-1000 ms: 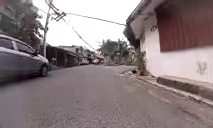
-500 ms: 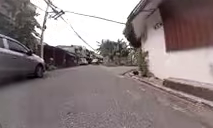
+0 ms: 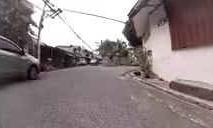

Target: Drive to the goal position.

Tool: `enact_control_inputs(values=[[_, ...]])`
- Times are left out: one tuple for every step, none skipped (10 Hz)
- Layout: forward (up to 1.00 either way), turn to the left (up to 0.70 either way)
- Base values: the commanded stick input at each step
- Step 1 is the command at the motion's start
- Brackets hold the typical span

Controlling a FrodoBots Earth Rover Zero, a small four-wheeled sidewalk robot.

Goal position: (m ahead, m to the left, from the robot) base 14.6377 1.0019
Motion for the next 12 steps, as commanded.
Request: enact_control_inputs(values=[[0.7, 0.0], [0.7, 0.0], [0.7, 0.0], [0.7, 0.0], [0.7, 0.0], [0.7, 0.0], [0.7, 0.0], [0.7, 0.0], [0.7, 0.0], [0.7, -0.05], [0.7, -0.35], [0.7, -0.3]])
